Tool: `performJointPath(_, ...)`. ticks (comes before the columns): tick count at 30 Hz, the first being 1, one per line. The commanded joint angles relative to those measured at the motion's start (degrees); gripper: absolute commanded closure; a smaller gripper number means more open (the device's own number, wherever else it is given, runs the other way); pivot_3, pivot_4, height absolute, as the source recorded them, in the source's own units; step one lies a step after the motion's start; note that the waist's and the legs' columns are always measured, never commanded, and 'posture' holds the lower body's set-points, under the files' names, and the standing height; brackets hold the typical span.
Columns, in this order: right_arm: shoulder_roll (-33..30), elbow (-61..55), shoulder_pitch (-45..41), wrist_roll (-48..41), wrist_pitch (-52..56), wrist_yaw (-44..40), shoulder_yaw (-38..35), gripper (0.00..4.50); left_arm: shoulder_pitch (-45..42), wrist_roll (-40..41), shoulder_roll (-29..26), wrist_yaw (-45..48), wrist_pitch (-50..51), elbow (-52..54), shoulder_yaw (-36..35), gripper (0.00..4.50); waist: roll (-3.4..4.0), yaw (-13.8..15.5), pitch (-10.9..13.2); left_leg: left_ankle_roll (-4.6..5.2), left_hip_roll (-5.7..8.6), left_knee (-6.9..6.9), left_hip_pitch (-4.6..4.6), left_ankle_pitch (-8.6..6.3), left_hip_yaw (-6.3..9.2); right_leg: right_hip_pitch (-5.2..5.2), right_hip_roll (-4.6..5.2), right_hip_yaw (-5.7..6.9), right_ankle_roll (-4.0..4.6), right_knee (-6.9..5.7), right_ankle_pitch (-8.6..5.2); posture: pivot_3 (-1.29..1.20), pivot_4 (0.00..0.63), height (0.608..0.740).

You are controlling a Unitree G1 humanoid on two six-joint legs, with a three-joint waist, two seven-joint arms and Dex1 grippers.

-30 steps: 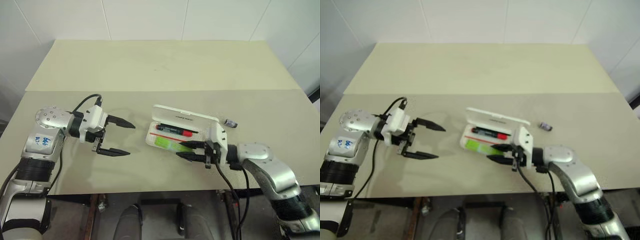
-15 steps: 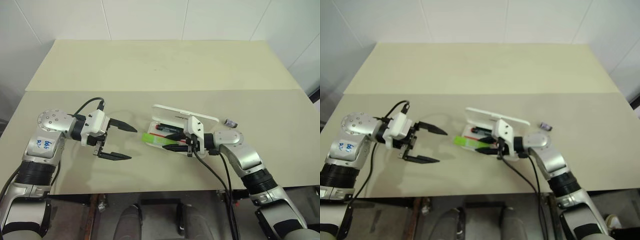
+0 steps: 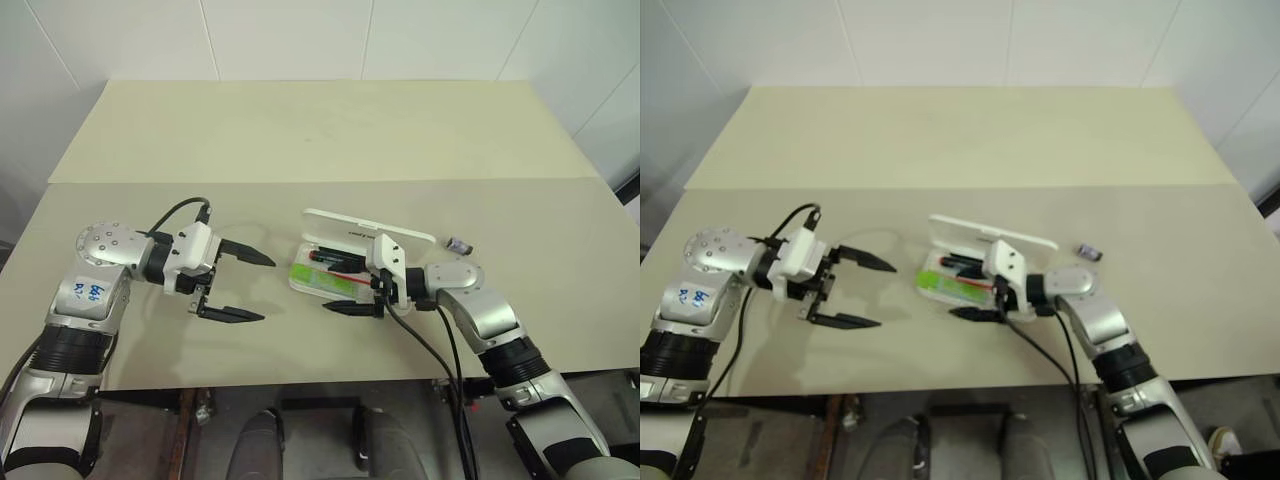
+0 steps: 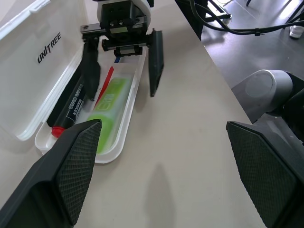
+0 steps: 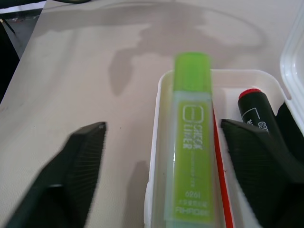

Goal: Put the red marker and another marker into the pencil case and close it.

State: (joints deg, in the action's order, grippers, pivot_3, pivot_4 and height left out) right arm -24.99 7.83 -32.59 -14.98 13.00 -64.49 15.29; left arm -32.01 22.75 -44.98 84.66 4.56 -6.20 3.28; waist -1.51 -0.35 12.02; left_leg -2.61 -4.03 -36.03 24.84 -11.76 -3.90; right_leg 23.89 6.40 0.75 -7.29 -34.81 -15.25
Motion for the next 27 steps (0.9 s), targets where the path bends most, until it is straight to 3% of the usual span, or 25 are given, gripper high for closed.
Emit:
performJointPath(1,0.28,-4.03,-0.53,-2.36,0.27,-0.11,-2.42,0.03,-0.89,0.57,0.24,0.15,-0.07,0.89,-0.73,0.00,0.00,-0.01,0.00,0.00,0.00,0.00,0.00,0.00,0.00,0.00,0.00,0.00,0.00,0.00,0.00,0.00,0.150,0.740)
performJointPath(8,-0.88,-11.79,-0.47,-6.01,6.00,1.31,-5.04,0.03,-1.53,0.31,0.76,0.49,-0.57,-0.25,-0.48,0.00,0.00,0.06,0.00,0.00,0.00,0.00,0.01,0.00,0.00,0.01,0.01,0.00,0.00,0.00,0.00,0.00,0.150,0.740)
performJointPath(13,-4.98,-22.23,3.15,-10.70,11.81,2.01,-8.46,0.03,-1.71,0.06,1.14,1.00,-1.21,-0.94,-0.55,0.00,0.00,0.22,0.00,-0.02,0.00,0.01,0.04,-0.02,0.00,0.04,0.01,0.00,0.00,0.02,0.00,0.00,0.150,0.740)
performJointPath(22,-20.31,-38.08,18.15,-22.28,23.84,1.47,-22.50,0.03,-1.32,1.94,1.77,0.65,0.57,0.64,-1.47,0.00,-0.01,0.41,0.00,-0.02,0.00,-0.03,0.16,-0.03,0.01,0.03,0.03,0.03,0.06,0.22,-0.04,0.00,0.150,0.740)
performJointPath(27,-28.13,-30.06,22.55,-19.89,20.89,-0.77,-30.35,0.03,-1.73,4.18,3.46,-0.86,3.60,3.20,-1.70,0.00,-0.01,0.18,0.00,-0.01,0.00,-0.08,0.14,-0.03,0.01,-0.04,0.03,-0.01,0.48,0.31,-0.24,0.00,0.150,0.740)
